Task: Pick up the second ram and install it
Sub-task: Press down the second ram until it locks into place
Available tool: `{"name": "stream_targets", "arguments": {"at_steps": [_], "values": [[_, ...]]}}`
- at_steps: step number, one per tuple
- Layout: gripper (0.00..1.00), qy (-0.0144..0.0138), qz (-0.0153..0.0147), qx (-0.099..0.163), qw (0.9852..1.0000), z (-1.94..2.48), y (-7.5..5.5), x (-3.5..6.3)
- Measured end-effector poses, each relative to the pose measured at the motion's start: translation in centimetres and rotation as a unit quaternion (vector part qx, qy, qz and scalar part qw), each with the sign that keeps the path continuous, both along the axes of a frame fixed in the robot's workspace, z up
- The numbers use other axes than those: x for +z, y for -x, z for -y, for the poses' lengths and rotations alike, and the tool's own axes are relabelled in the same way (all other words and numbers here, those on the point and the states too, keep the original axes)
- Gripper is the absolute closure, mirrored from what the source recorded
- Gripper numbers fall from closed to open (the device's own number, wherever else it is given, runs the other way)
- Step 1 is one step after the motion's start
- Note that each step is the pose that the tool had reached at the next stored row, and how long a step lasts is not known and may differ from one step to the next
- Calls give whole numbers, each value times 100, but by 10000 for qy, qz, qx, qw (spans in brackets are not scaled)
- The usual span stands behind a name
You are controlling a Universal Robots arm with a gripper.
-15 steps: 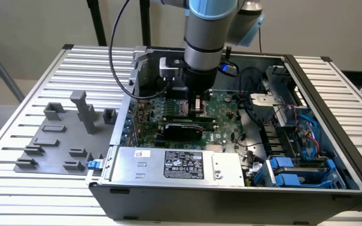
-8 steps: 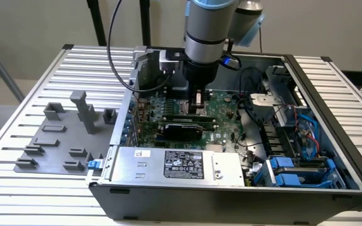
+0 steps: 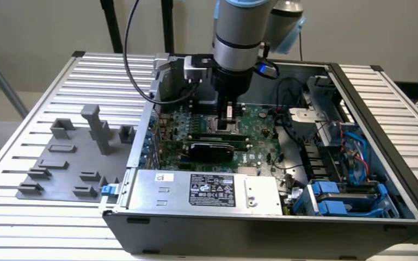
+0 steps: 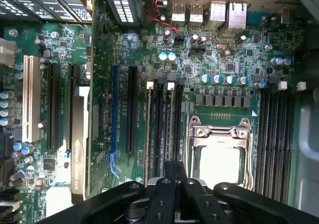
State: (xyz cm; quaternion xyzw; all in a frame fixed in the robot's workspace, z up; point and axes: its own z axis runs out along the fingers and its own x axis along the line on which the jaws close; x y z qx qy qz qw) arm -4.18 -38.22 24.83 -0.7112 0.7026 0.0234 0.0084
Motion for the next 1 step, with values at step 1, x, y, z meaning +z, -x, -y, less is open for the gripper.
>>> {"name": "stream_targets", "arguments": {"at_steps": [1], "values": [[100, 0, 0, 0, 10000, 0, 0, 0]]}}
